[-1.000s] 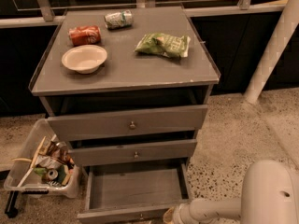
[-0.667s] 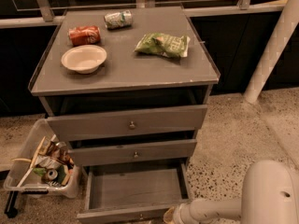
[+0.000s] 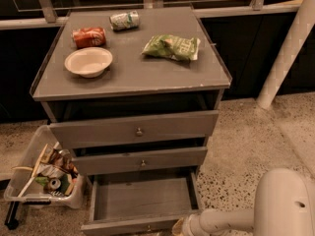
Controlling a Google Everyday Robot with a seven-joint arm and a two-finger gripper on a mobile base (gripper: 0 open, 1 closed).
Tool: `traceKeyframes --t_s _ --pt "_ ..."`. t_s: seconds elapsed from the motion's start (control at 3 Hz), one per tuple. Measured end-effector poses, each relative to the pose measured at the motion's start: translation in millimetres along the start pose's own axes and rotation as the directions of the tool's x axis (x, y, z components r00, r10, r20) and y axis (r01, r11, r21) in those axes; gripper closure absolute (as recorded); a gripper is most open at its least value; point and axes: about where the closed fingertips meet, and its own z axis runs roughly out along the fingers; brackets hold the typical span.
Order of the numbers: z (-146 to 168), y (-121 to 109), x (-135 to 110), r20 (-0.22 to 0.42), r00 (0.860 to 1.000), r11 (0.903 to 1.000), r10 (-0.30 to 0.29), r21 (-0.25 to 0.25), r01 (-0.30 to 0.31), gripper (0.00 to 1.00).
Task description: Close bottom drawer
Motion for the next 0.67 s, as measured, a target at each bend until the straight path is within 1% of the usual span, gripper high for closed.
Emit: traceKeyframes --t_s 0.33,0.67 --pt "0.0 0.0 0.0 0.0 1.0 1.0 0.0 0.0 0.0 0.12" --pt "6.0 -7.7 -1.1 0.002 1.0 0.9999 -0.009 0.007 0.009 0.0"
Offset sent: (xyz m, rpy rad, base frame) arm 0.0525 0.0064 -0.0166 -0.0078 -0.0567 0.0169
